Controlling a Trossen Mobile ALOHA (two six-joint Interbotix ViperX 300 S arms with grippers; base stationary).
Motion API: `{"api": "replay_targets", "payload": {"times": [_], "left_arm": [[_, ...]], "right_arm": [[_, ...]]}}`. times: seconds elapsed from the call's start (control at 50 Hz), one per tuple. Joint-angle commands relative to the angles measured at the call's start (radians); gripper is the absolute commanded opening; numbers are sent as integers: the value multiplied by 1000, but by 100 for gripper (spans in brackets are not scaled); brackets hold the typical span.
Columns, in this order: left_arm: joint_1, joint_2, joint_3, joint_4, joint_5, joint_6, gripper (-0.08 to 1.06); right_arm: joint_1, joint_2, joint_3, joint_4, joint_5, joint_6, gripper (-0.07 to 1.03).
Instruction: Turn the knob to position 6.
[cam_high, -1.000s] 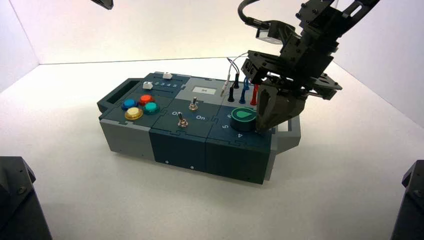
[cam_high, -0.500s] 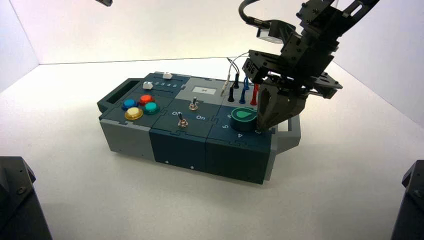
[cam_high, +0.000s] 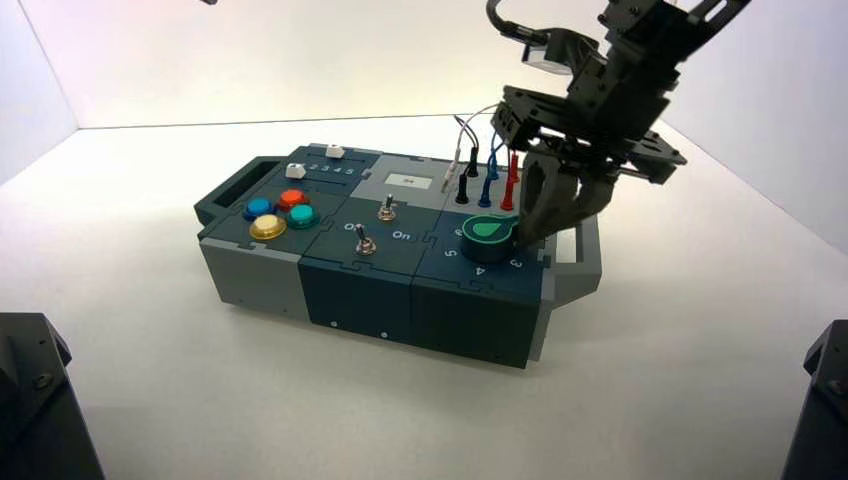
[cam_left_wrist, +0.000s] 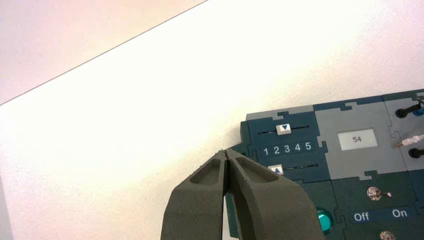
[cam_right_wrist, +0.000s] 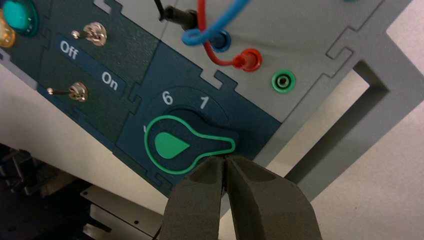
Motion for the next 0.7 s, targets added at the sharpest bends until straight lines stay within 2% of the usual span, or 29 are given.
{"api": "replay_targets", "payload": {"times": [0.02, 0.7], "left_arm": [[3, -15, -11, 3, -9, 5, -3], [3, -17, -8, 3, -12, 5, -3]], "right_arm": [[-5, -8, -34, 2, 5, 2, -2], [-5, 11, -52, 0, 5, 0, -2]]}}
